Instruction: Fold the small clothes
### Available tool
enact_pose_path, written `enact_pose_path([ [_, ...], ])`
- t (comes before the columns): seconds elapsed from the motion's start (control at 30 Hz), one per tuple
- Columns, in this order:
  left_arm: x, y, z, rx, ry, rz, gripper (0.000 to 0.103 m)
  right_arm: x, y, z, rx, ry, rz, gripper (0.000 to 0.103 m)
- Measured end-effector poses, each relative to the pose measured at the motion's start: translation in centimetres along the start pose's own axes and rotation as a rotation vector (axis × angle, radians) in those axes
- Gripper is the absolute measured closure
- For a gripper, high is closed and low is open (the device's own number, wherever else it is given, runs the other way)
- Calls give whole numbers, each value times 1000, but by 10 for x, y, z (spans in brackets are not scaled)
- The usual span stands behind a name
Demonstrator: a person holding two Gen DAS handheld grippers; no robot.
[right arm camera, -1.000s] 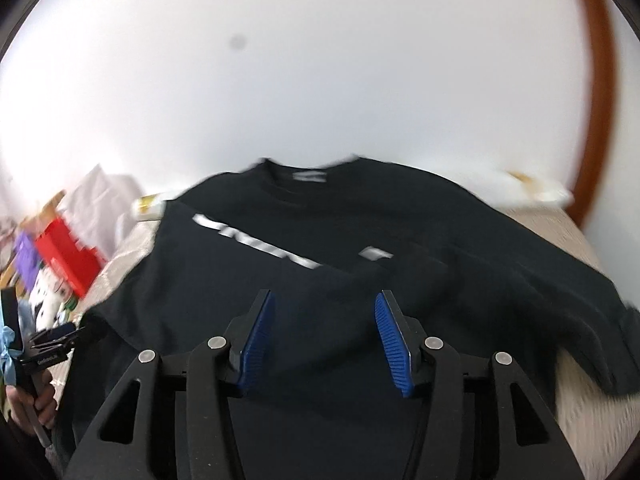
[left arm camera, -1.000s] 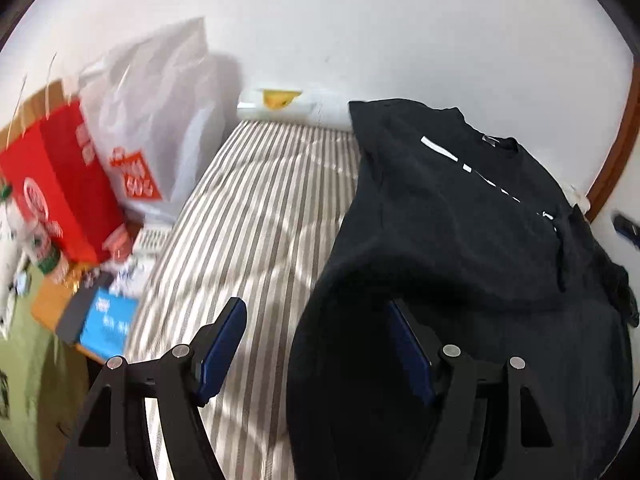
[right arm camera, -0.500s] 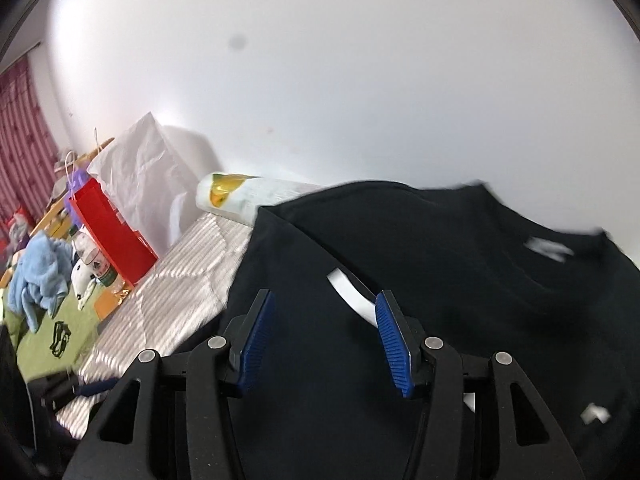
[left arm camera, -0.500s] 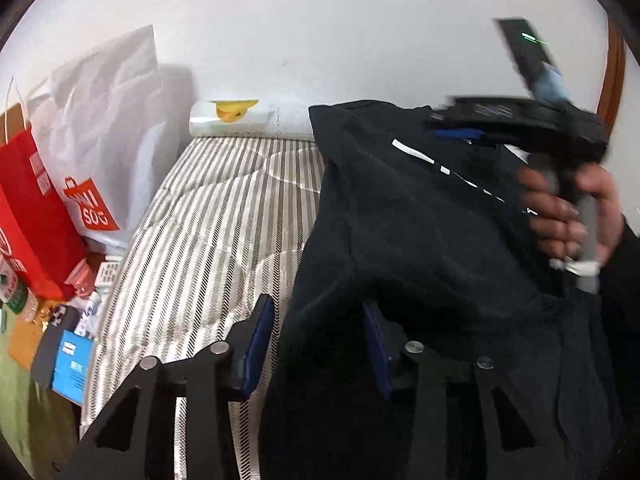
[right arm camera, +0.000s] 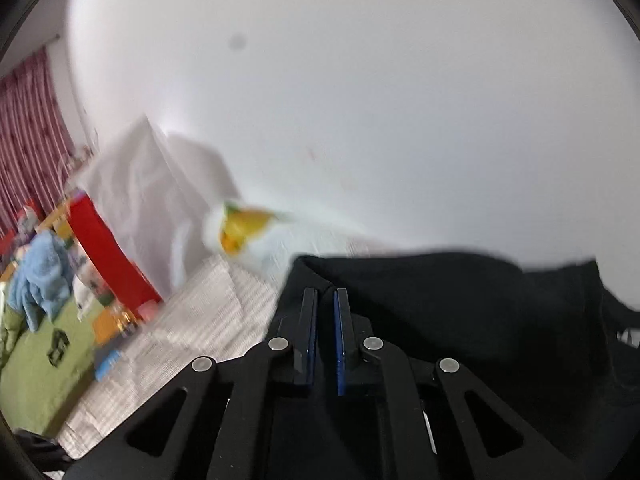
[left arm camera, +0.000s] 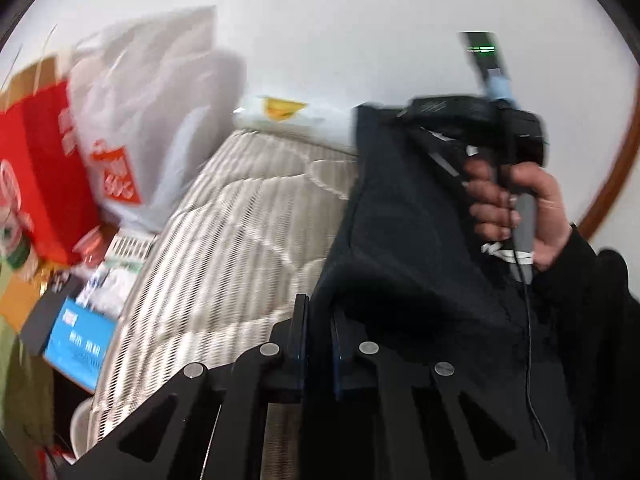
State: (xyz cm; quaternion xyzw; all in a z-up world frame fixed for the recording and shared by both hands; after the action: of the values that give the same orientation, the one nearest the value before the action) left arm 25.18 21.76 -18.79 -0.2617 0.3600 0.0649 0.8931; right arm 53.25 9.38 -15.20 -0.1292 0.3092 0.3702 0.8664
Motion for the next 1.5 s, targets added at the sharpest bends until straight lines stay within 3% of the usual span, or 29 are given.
enact_pose_path([
  [0.1,4,4,0,-4,-1,35,95,4,2,14,55,-53,16,96],
  [0.27,13,7,-2,-13,37,57,95,44,17,-2,-15,44,-70,95],
  [0.33,14,8,-2,-19,45,59,94,48,16,-8,-8,55,-67,95],
  [0.4,15,8,-2,-14,46,70,92,40,11,-6,47,38,-31,86],
  [0.47,14,6,-3,-5,41,85,90,27,7,-6,68,46,-23,79],
  [0.6,11,6,-3,7,22,122,75,-13,-2,-16,44,85,-92,71],
  [0.7,6,5,-2,10,5,118,61,-57,-20,-37,32,118,-173,70],
  [0.77,2,1,-3,20,-12,108,52,-99,-48,-62,27,144,-301,68],
  [0.83,-2,-5,-7,35,-21,87,51,-125,-70,-80,23,176,-355,66],
  [0.93,-8,-19,-14,72,-25,48,50,-153,-106,-116,48,297,-420,66],
  [1.03,-10,-31,-22,124,-40,53,43,-184,-135,-148,100,354,-502,64],
  [1.17,-6,-38,-27,172,-38,82,43,-214,-158,-182,179,352,-537,53],
  [1.27,-5,-37,-26,165,-31,78,42,-219,-163,-193,200,333,-528,52],
  [1.43,0,-33,-26,146,-4,78,42,-218,-137,-180,180,272,-478,52],
  [1.5,2,-33,-27,145,2,80,41,-202,-119,-172,154,299,-435,52],
])
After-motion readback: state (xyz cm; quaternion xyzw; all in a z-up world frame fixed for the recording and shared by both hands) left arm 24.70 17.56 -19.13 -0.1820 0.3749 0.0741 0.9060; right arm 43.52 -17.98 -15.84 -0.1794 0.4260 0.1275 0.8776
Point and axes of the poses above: each gripper's, at about its wrist camera, not at the fingertips, and x roughly the way its jaws point, y to its left, z to its top, the point moved 4 cm from there along x, roughly the way its jaws point, and after that the axes turned 14 degrees about -x, right-handed, at the moved point
